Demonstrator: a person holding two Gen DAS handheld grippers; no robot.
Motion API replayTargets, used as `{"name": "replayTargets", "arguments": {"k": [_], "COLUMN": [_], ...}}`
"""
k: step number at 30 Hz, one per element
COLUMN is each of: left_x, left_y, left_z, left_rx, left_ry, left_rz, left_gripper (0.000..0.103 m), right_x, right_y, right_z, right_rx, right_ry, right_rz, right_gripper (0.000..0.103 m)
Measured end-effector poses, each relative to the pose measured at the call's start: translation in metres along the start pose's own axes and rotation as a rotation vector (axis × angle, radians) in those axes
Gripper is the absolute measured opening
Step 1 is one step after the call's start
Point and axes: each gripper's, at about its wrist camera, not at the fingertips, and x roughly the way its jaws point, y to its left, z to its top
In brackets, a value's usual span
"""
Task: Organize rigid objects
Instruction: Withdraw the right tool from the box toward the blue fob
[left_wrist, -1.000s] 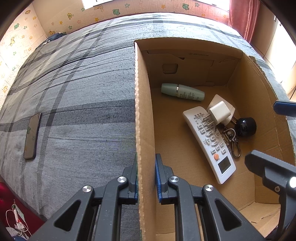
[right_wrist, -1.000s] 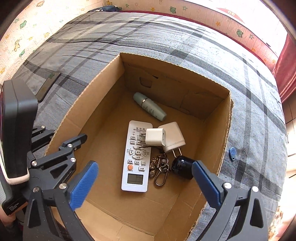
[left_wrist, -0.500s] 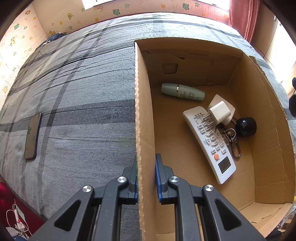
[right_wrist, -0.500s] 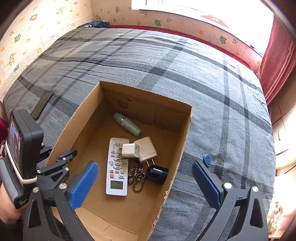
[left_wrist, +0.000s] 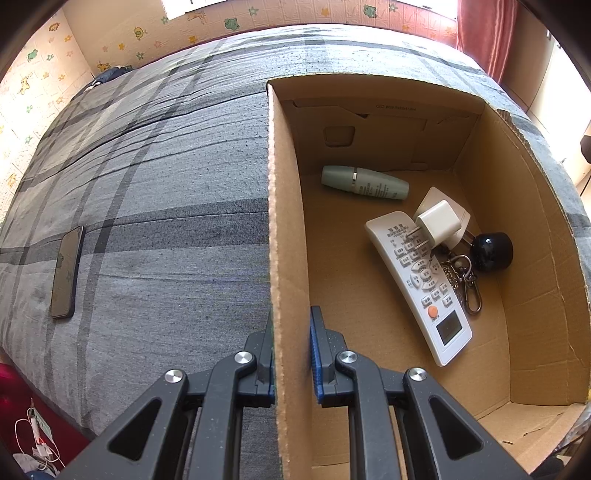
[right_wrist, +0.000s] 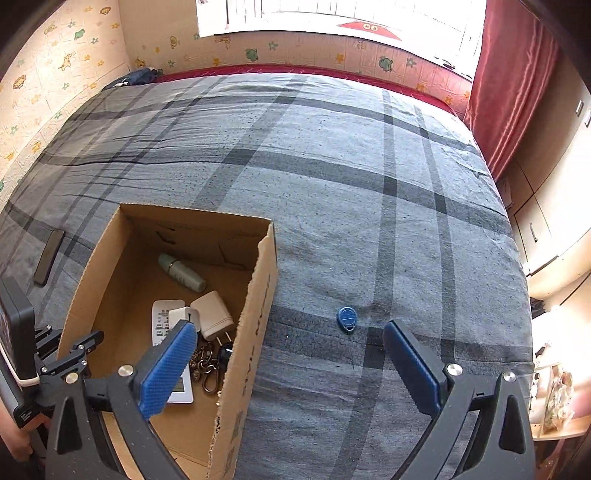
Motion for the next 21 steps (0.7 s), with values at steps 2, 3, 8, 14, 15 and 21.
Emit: {"name": "replayTargets", "arguments": {"k": [2, 3, 8, 14, 15, 21], "left_x": [0.000, 0.000, 0.000, 0.001, 0.001, 0.002], "left_y": [-0.001, -0.001, -0.002, -0.003, -0.003, -0.003], "left_z": [0.000, 0.000, 0.001, 0.002, 0.002, 0.002], "left_rx": [0.001, 0.002, 0.001, 0.005, 0.004, 0.002], "left_ry": [0.001, 0.001, 0.003, 0.006, 0.006, 0.007], "left_rz": [0.003, 0.004, 0.006, 0.011, 0.011, 0.011], "left_gripper": [0.016, 0.016, 0.016, 0.016, 0.016, 0.016], "right_x": [0.002, 0.004, 0.014, 0.032, 0.036, 0.066], "right_y": [-0.009, -0.014, -0.035, -0.057, -0.059, -0.072], "right_z": [0.000, 0.001, 0.000, -0.002, -0.003, -0.006], "right_rx": [0.017, 0.025, 0.064, 0.098, 0.101, 0.128], "right_ry": [0.004, 0.007, 0.015, 0.025, 0.030, 0.055], "right_rz": [-0.008, -0.014, -0.031, -0.044, -0.040, -0.023], "right_gripper": [0.103, 0.103, 0.103, 0.103, 0.103, 0.103]}}
